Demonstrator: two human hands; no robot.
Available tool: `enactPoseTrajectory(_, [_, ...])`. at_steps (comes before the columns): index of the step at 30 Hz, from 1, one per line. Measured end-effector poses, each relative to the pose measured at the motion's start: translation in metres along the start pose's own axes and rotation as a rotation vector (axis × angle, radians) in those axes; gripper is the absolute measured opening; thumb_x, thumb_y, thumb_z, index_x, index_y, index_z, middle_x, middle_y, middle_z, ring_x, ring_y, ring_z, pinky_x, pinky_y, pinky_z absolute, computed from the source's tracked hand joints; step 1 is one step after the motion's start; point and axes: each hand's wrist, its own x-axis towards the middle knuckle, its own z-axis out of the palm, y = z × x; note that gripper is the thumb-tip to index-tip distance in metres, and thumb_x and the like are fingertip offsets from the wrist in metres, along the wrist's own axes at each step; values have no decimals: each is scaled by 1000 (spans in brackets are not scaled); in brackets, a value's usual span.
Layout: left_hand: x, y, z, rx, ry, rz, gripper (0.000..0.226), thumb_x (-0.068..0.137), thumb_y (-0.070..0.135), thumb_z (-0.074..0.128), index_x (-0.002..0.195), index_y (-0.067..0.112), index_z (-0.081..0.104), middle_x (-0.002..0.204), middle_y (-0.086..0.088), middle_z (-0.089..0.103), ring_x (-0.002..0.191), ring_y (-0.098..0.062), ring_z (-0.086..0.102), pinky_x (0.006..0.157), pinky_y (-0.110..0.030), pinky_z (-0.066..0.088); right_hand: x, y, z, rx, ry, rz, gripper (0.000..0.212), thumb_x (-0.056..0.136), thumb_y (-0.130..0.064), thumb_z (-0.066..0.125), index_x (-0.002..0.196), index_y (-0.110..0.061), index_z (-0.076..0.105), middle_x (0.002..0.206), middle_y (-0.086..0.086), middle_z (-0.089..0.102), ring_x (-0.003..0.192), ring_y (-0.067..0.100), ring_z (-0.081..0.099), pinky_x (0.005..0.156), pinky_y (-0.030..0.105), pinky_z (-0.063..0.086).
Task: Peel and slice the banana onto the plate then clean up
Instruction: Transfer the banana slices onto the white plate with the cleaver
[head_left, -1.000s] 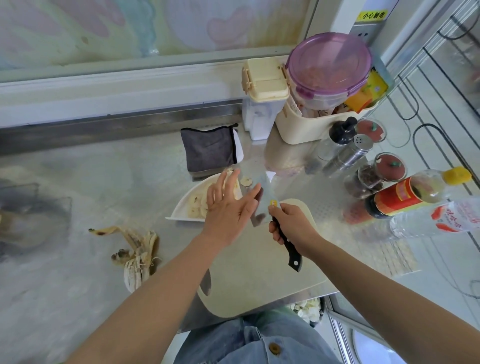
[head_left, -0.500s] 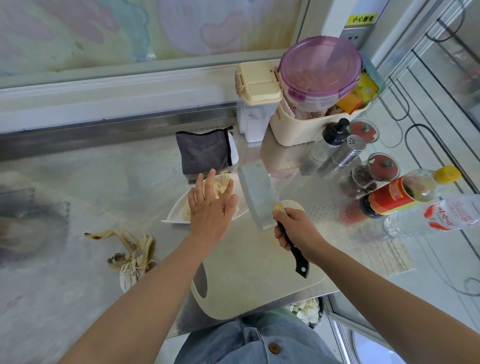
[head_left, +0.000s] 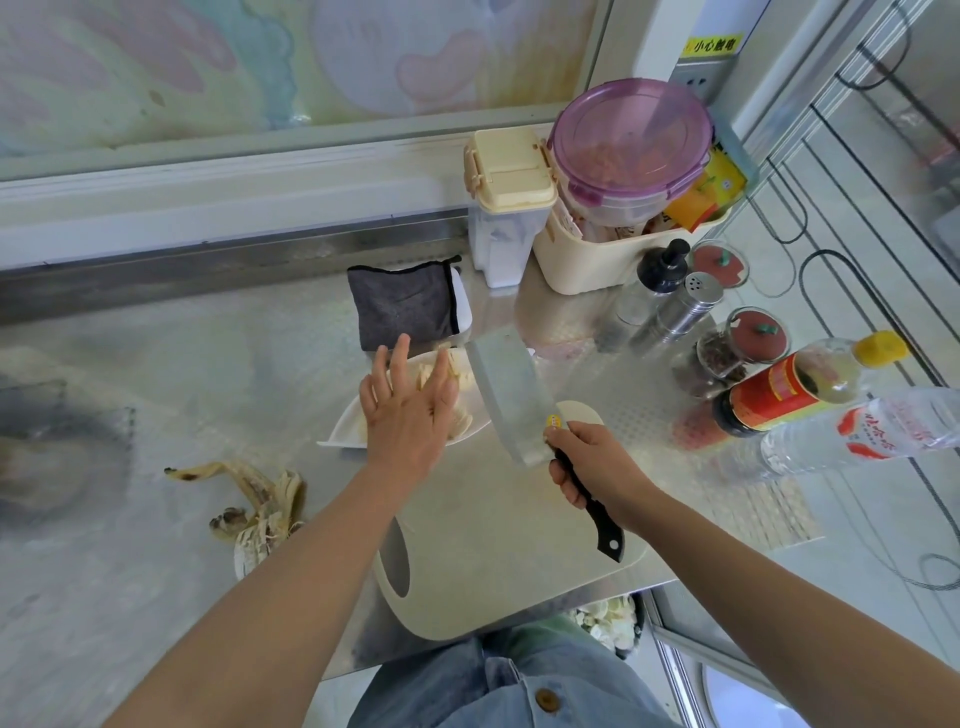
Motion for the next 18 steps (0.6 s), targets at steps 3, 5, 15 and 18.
enactPoseTrajectory(3, [1,10,-3,-47,-7,90,58,93,57,-3,146,50,20,158,0,-5,143,-23,-10,114,-45,0,1,0,1,-32,-26,21,23,97,-25,47,80,-10,45,57,7,55,37,16,43,38,22,32])
enactPoseTrajectory(5, [2,17,-1,-11,-25,134,53,96,56,0,145,52,17,158,2,-8,143,-23,-13,113,-44,-3,2,-2,3,-36,-45,12,23,97,-25,48,81,-10,46,56,6,55,37,16,42,38,22,31])
enactPoseTrajectory(15, [-3,5,-2,-69,-12,14,65,88,60,-8,146,49,19,158,1,-6,143,-20,-13,114,-44,-2,1,-1,3,3,-36,19,24,97,-24,48,77,-11,44,55,6,54,37,16,41,38,22,30])
enactPoseTrajectory(18, [-6,13,0,-55,-42,80,62,90,60,-5,146,49,19,159,3,-5,143,-20,-12,115,-44,-1,2,-3,6,36,-44,14,25,97,-24,48,76,-12,44,55,7,53,36,17,40,38,21,29])
